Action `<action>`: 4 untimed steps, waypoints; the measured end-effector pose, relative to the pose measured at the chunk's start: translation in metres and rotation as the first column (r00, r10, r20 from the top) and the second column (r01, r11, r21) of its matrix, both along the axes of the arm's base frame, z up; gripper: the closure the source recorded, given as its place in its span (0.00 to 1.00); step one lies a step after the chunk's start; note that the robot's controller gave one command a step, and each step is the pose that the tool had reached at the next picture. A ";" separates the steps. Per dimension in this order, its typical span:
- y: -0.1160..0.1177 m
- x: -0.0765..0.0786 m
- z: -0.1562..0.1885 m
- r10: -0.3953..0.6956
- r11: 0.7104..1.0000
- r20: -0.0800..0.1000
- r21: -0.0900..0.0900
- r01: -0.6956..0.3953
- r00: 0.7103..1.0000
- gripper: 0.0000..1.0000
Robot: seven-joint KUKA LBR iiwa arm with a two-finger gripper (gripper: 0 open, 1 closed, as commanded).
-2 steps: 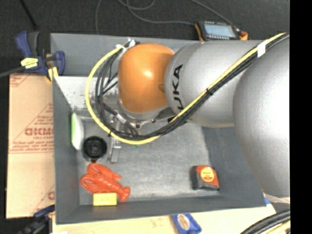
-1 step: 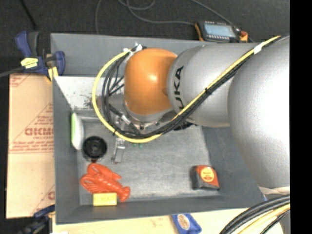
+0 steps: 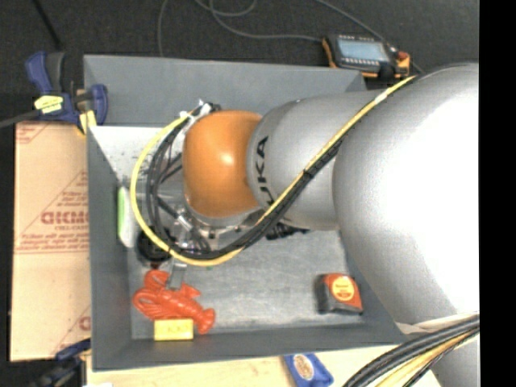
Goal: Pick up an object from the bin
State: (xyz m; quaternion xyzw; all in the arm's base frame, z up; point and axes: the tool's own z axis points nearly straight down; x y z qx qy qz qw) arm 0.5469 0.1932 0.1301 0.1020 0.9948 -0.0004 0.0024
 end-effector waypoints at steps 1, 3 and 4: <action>0.015 -0.032 -0.032 0.100 0.995 -0.003 0.003 -0.100 0.995 0.00; 0.033 0.000 -0.040 0.395 0.919 0.012 -0.001 -0.395 0.919 1.00; 0.031 0.008 -0.037 0.431 0.902 -0.005 -0.001 -0.431 0.902 0.00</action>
Offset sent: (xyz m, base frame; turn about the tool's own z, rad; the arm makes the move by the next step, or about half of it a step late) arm -0.0059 0.0342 -0.0463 -0.4115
